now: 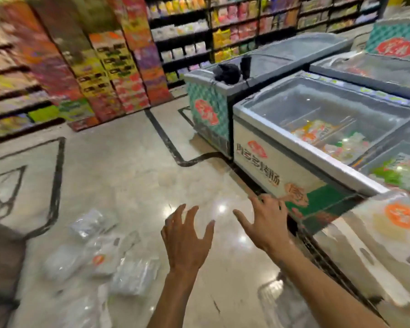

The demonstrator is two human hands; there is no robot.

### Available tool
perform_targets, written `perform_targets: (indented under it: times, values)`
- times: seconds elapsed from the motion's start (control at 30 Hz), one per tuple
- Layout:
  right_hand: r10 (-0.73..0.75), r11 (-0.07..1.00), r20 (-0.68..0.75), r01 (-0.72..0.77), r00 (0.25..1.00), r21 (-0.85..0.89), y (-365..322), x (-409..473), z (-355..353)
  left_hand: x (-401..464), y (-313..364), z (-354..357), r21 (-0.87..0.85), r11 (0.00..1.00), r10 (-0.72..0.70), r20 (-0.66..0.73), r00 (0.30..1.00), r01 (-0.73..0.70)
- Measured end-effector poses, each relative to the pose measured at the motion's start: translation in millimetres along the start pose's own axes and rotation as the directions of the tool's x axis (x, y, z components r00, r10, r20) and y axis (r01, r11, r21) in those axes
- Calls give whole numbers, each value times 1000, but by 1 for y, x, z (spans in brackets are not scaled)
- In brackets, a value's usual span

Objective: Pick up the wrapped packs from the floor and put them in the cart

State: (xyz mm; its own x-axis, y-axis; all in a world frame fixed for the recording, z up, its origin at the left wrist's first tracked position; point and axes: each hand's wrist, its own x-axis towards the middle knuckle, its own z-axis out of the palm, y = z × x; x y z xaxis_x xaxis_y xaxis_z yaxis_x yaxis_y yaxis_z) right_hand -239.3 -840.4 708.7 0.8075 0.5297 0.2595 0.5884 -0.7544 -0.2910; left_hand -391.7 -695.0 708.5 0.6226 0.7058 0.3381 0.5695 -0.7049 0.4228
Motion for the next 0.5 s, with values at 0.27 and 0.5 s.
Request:
perform_targets:
  times: [0.27,0.5]
  values:
    - [-279,937,107,247,954,248,-192,0,84,-6,-184,-56,-29,937,-348,-193,917,349]
    - [-440,868,212,354,873,347,-303,26,165,8,-304,-83,19,853,-501,-247,829,522]
